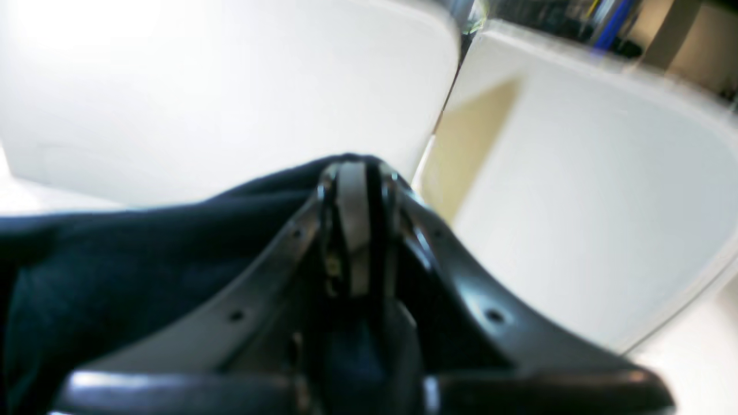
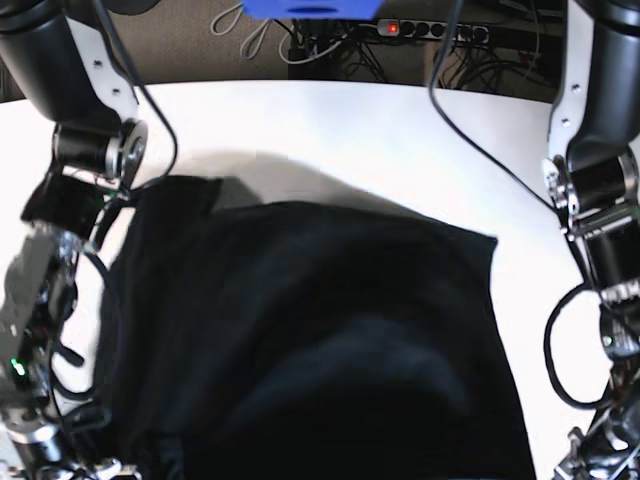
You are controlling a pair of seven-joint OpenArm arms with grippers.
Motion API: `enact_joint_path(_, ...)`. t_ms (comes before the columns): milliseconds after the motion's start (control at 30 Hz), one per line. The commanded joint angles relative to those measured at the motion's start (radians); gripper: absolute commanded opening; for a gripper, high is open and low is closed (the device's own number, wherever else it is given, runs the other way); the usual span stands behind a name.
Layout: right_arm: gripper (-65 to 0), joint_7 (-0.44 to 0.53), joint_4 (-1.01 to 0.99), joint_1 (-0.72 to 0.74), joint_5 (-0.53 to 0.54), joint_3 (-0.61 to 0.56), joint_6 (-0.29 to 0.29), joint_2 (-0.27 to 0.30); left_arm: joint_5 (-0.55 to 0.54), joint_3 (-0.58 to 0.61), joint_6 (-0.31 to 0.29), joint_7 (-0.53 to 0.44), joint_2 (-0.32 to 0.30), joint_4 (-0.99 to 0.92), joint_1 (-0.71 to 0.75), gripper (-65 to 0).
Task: Layout the t-shirt on the table in an organized manner, then fold the t-shirt properly
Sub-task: 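Lay the t-shirt flat on the table and release both grippers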
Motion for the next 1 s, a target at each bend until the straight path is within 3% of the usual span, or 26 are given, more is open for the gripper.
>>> enact_joint_path(0, -65.0, 0.037, -0.078, 0.069, 0.000, -0.017, -0.010, 0.008, -0.019, 0.010, 0.001, -0.054, -0.005, -0.047, -0.063, -64.5)
enact_joint_path(133, -63.8, 0.155, -0.546, 0.226, -0.001, -0.072, -0.011, 0.028, -0.020, 0.136, 0.001, -0.233, -0.007, -0.291, -0.111, -60.9)
enact_joint_path(233, -52.5, 0.247, -0.842, 0.325, -0.001, -0.078, -0.016, 0.038, -0.020, 0.202, 0.001, -0.303, -0.007, -0.380, -0.114, -44.5)
enact_joint_path(300, -43.4, 0.333, -0.921, 0.348, -0.001, -0.075, -0.037, 0.038, -0.019, 0.231, 0.001, -0.349, -0.004, -0.420, -0.115, -33.2)
enact_joint_path(400, -34.0, 0.402, -0.908, 0.319, -0.001, -0.077, -0.056, 0.035, -0.026, 0.289, 0.001, -0.401, -0.004, -0.410, -0.114, -20.2)
enact_joint_path(500, -32.0, 0.404, -0.801, 0.253, -0.001, -0.074, -0.056, 0.035, -0.023, 0.299, 0.001, -0.408, -0.005, -0.386, -0.109, -15.0)
enact_joint_path(667, -31.9, 0.401, -0.603, 0.135, -0.001, -0.074, -0.056, 0.035, -0.029, 0.297, 0.001, -0.407, -0.022, -0.317, -0.060, -15.0)
enact_joint_path(967, -31.8, 0.239, -0.192, -0.118, 0.000, -0.018, -0.056, 0.046, -0.031, 0.295, 0.009, -0.309, -0.028, 0.007, 0.175, -15.0)
